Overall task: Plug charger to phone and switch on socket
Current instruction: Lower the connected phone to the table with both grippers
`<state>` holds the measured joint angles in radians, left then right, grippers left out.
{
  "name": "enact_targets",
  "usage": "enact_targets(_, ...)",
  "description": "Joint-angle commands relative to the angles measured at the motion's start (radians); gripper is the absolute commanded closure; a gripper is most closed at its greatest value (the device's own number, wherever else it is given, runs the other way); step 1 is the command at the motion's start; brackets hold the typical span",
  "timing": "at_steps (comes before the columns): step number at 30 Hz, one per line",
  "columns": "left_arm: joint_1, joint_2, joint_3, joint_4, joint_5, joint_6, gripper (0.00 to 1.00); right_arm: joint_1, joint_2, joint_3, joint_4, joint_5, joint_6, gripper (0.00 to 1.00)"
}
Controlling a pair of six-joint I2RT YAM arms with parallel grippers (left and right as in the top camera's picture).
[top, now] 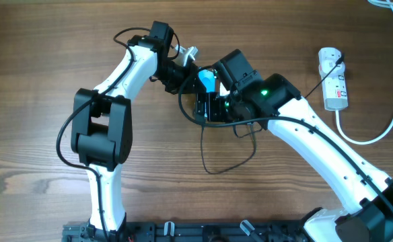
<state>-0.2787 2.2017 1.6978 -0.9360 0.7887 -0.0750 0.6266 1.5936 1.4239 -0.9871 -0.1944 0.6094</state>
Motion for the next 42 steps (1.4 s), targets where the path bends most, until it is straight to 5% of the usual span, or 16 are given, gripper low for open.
enact_targets(1, -0.006, 0.045, 0.000, 0.004, 0.021, -0.017, 0.96, 0.000, 0.006, 0.007, 0.006, -0.013, 0.021, 0.00)
enact_targets(20, -0.034, 0.086, -0.051, 0.072, -0.050, -0.039, 0.95, 0.000, 0.006, 0.007, -0.007, -0.013, 0.019, 0.01)
enact_targets(32, -0.034, 0.086, -0.051, 0.034, -0.220, -0.039, 0.61, 0.000, 0.006, -0.018, -0.034, -0.013, -0.007, 0.00)
enact_targets(36, -0.034, 0.085, -0.051, 0.023, -0.245, -0.039, 0.57, 0.000, 0.007, -0.047, -0.036, -0.013, -0.005, 0.00)
enact_targets(42, -0.033, 0.085, -0.051, -0.010, -0.335, -0.062, 0.26, 0.000, 0.007, -0.048, -0.074, 0.045, -0.006, 0.00)
